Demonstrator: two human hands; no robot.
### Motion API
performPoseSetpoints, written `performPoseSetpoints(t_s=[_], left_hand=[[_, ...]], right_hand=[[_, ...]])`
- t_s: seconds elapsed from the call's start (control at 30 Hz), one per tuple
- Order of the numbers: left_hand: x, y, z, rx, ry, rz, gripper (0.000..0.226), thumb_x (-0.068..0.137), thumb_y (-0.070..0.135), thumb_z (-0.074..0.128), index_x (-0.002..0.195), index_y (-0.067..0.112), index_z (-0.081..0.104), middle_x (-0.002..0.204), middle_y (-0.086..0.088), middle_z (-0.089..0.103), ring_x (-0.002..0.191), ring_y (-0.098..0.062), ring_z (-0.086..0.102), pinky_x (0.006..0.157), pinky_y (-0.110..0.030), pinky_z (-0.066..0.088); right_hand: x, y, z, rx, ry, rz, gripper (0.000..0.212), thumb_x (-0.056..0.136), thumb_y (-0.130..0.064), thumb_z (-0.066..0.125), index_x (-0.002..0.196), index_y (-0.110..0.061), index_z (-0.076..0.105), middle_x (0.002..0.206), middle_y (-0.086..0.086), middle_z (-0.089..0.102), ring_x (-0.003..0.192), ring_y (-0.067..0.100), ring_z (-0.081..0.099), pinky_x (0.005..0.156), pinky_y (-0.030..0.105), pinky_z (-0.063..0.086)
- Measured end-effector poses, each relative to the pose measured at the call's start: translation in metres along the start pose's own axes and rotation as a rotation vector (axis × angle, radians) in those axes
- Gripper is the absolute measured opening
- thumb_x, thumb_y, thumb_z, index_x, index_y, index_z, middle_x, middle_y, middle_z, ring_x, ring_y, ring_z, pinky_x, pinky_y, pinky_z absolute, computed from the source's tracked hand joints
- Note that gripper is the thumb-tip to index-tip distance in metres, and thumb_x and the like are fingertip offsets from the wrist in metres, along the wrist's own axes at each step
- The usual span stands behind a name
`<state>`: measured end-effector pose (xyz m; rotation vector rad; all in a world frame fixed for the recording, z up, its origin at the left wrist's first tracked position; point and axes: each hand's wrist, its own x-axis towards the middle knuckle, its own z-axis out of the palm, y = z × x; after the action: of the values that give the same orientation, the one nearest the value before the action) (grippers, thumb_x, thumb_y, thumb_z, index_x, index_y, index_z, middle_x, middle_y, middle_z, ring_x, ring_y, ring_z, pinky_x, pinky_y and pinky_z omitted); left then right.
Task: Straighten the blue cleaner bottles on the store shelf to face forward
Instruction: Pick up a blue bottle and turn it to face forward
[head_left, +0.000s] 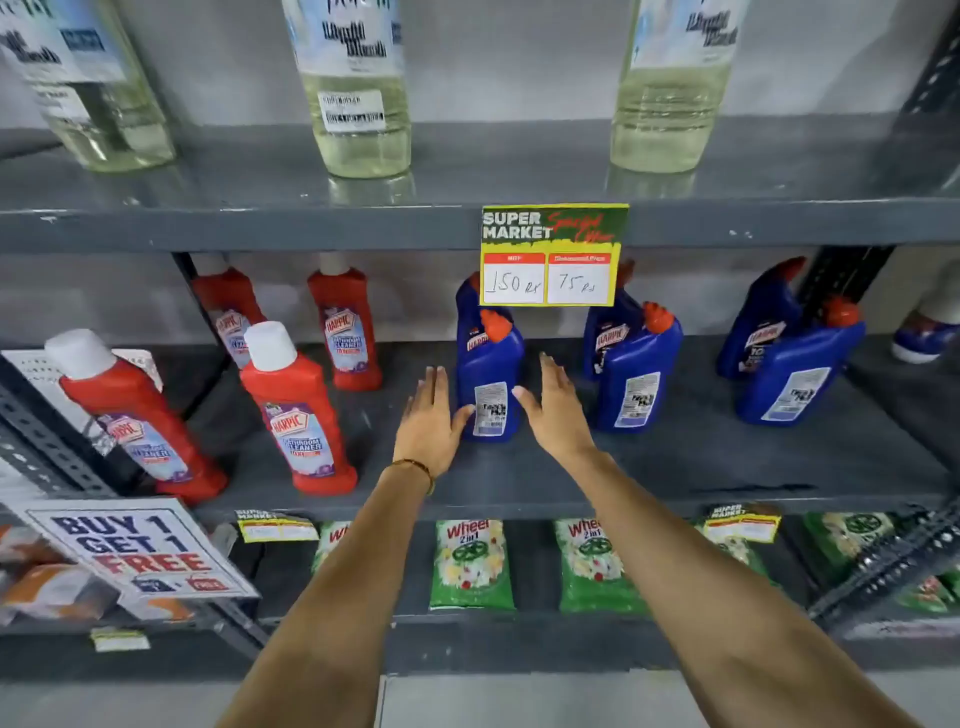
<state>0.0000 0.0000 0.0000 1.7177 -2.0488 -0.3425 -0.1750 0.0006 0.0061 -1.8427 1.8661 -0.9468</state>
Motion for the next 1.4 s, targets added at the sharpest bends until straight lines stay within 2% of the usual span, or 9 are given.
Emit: performPoseSetpoints(t_s=[0.2,0.37,0.5,0.8,1.0,1.1,1.2,1.3,1.4], left_hand=[[0.021,-0.007,0.017,-0.239,-0.116,-0.166,0.086,0.084,0.037,0.06,0.147,0.009,0.009,0.158,-0.012,0.011,0.144,-0.026,0.019,0.115,-0.038,0.023],[0.039,-0.012,0.026,-0.358,-0.143,-0.224,0.085,0.074,0.031,0.073,0.142,0.009,0.028,0.148,-0.014,0.036,0.134,-0.03,0.037,0.11,-0.042,0.035],[0.047,-0.009,0.028,-0.522,-0.15,-0.214,0.068,0.065,0.016,0.081,0.125,0.008,0.05,0.126,-0.013,0.061,0.113,-0.028,0.057,0.089,-0.031,0.045],[0.054,-0.006,0.033,-0.616,-0.15,-0.236,0.061,0.062,0.01,0.082,0.116,0.002,0.055,0.116,-0.017,0.066,0.102,-0.03,0.063,0.087,-0.037,0.052],[0.042,-0.006,0.027,-0.687,-0.155,-0.201,0.061,0.059,0.01,0.084,0.112,0.004,0.054,0.114,-0.015,0.067,0.086,-0.018,0.061,0.066,-0.019,0.049],[0.039,-0.004,0.022,-0.685,-0.132,-0.181,0.062,0.059,0.011,0.084,0.111,0.005,0.054,0.114,-0.014,0.066,0.086,-0.017,0.06,0.067,-0.02,0.048],[0.035,-0.001,0.017,-0.663,-0.058,-0.187,0.061,0.057,0.018,0.086,0.108,0.007,0.053,0.113,-0.013,0.067,0.086,-0.019,0.062,0.072,-0.029,0.052],[0.03,0.004,0.015,-0.618,0.042,-0.198,0.062,0.056,0.029,0.086,0.104,0.008,0.052,0.108,-0.01,0.068,0.089,-0.024,0.065,0.076,-0.037,0.056],[0.025,0.011,0.013,-0.532,0.147,-0.166,0.056,0.059,0.034,0.082,0.098,0.009,0.051,0.098,-0.007,0.068,0.084,-0.024,0.064,0.071,-0.035,0.054]], right_hand=[[0.021,0.007,0.013,0.389,-0.171,0.135,0.058,0.085,-0.026,0.064,0.135,-0.01,0.041,0.138,0.01,0.052,0.124,0.025,0.052,0.089,0.024,0.042],[0.032,0.017,0.018,0.58,-0.237,0.167,0.048,0.08,-0.017,0.07,0.125,-0.01,0.052,0.127,0.01,0.062,0.109,0.02,0.061,0.09,0.031,0.051],[0.036,0.017,0.021,0.609,-0.261,0.178,0.047,0.078,-0.013,0.072,0.121,-0.009,0.055,0.123,0.013,0.064,0.107,0.024,0.063,0.092,0.039,0.053],[0.036,0.015,0.021,0.669,-0.231,0.24,0.043,0.077,-0.008,0.072,0.117,-0.004,0.058,0.121,0.019,0.064,0.107,0.032,0.064,0.093,0.048,0.052],[0.03,0.012,0.01,0.66,-0.28,0.227,0.041,0.079,-0.007,0.069,0.118,-0.004,0.057,0.118,0.014,0.065,0.099,0.022,0.064,0.074,0.023,0.057],[0.026,0.006,0.003,0.675,-0.284,0.206,0.04,0.08,-0.005,0.068,0.118,-0.005,0.057,0.112,0.008,0.064,0.095,0.017,0.064,0.065,0.015,0.057],[0.024,0.002,-0.003,0.672,-0.243,0.181,0.037,0.08,-0.006,0.069,0.115,-0.007,0.058,0.111,0.006,0.065,0.093,0.014,0.064,0.065,0.014,0.055],[0.023,-0.001,-0.006,0.628,-0.193,0.162,0.039,0.076,-0.013,0.074,0.111,-0.014,0.059,0.11,0.003,0.067,0.099,0.015,0.064,0.078,0.022,0.054],[0.019,-0.006,-0.001,0.607,-0.175,0.14,0.051,0.069,-0.019,0.079,0.114,-0.016,0.057,0.111,0.001,0.067,0.104,0.016,0.064,0.088,0.03,0.052]])
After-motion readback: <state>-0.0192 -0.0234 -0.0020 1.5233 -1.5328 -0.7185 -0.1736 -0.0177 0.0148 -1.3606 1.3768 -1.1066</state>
